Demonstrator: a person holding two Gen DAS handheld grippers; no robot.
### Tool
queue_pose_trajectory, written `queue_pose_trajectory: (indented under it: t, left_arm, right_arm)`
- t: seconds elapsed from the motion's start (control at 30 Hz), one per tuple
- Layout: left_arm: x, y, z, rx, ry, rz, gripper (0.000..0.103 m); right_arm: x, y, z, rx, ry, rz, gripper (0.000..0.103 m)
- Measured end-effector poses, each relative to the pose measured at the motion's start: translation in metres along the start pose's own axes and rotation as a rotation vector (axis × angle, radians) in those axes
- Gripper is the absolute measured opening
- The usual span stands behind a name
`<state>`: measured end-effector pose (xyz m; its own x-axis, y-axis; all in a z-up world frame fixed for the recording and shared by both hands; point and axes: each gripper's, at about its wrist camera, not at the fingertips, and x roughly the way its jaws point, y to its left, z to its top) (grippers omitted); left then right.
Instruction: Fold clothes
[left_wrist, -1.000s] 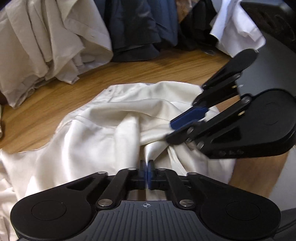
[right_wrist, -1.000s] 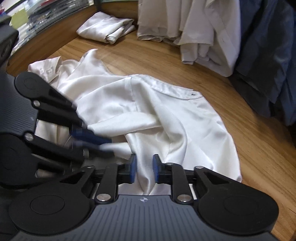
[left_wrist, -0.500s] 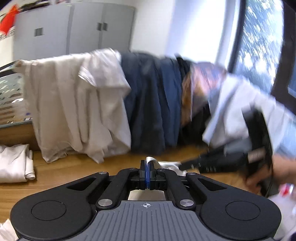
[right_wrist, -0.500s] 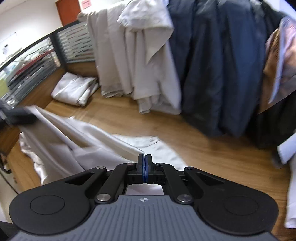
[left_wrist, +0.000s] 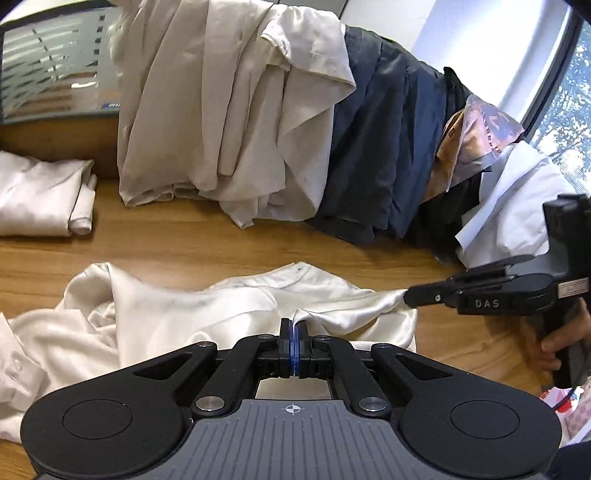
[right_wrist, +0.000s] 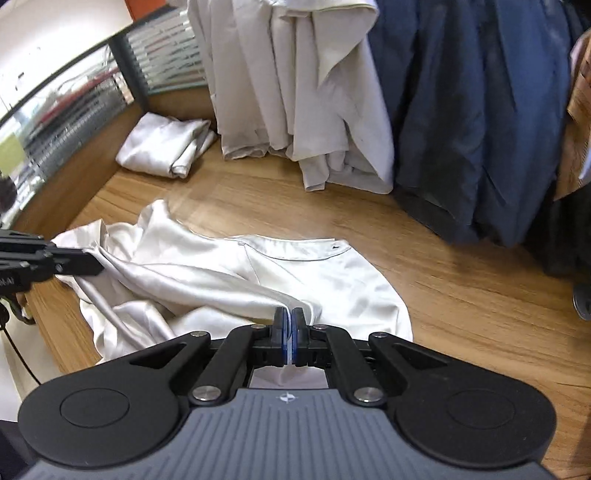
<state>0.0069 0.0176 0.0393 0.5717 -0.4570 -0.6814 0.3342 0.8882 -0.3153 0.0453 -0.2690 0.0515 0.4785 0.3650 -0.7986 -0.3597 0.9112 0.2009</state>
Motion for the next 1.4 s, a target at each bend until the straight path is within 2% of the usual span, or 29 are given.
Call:
queue_pose_trajectory:
  t: [0.1, 0.2, 0.3, 0.43, 0.5, 0.53, 0.63, 0.7, 0.87, 0.97, 1.0, 1.03, 1.07, 1.13, 1.2, 1.23, 1.4]
  left_arm:
    - [-0.001, -0.001, 0.000, -0.005, -0.013, -0.009, 0.002]
    - [0.000, -0.004, 0.005, 0.004, -0.023, -0.020, 0.002]
    - [-0.001, -0.011, 0.009, 0.017, -0.030, -0.041, 0.002]
    - [-0.007, -0.022, 0.014, 0.043, -0.047, -0.070, 0.002]
    - [-0.014, -0.026, 0.017, 0.041, -0.081, -0.071, 0.002]
    - [-0.017, -0.028, 0.018, 0.040, -0.099, -0.067, 0.002]
    - [-0.027, -0.027, 0.024, 0.031, -0.157, -0.014, 0.002]
    - [-0.027, -0.020, 0.025, 0.012, -0.165, 0.028, 0.002]
    - [-0.007, 0.001, 0.015, -0.059, -0.082, 0.050, 0.002]
    - [0.004, 0.003, 0.007, -0.041, -0.037, 0.054, 0.002]
    - [0.007, 0.004, 0.004, -0.034, -0.027, 0.055, 0.003]
    - [0.009, 0.005, 0.002, -0.028, -0.016, 0.057, 0.003]
    - [0.011, 0.006, 0.001, -0.025, -0.005, 0.062, 0.003]
    - [0.016, 0.009, -0.002, -0.014, 0.018, 0.074, 0.004]
    - [0.020, 0.012, -0.005, -0.006, 0.041, 0.089, 0.005]
    - [0.020, 0.014, -0.005, -0.010, 0.050, 0.092, 0.007]
    - [0.015, 0.012, -0.001, 0.027, 0.045, 0.081, 0.043]
  right_arm:
    - [-0.008, 0.015, 0.006, -0.043, -0.024, 0.010, 0.004]
    - [-0.008, 0.029, 0.014, -0.054, -0.025, 0.121, 0.005]
    - [0.006, 0.045, 0.019, -0.068, 0.014, 0.228, 0.005]
    - [0.032, 0.060, 0.025, -0.088, 0.045, 0.304, 0.005]
    - [0.051, 0.063, 0.027, -0.089, 0.096, 0.336, 0.005]
    - [0.059, 0.063, 0.025, -0.097, 0.119, 0.329, 0.005]
    - [0.079, 0.058, 0.016, -0.143, 0.203, 0.235, 0.005]
    - [0.081, 0.052, 0.011, -0.157, 0.231, 0.210, 0.004]
    - [0.068, 0.032, -0.003, -0.160, 0.268, 0.187, 0.004]
    - [0.063, 0.022, -0.008, -0.145, 0.259, 0.156, 0.004]
    - [0.061, 0.021, -0.008, -0.144, 0.241, 0.148, 0.008]
    - [0.059, 0.020, -0.008, -0.142, 0.221, 0.147, 0.018]
    - [0.058, 0.019, -0.008, -0.141, 0.201, 0.147, 0.033]
    - [0.057, 0.020, -0.005, -0.152, 0.168, 0.133, 0.042]
    - [0.059, 0.021, 0.000, -0.169, 0.148, 0.123, 0.044]
    - [0.060, 0.021, 0.003, -0.173, 0.147, 0.126, 0.044]
    - [0.064, 0.027, 0.012, -0.188, 0.150, 0.158, 0.044]
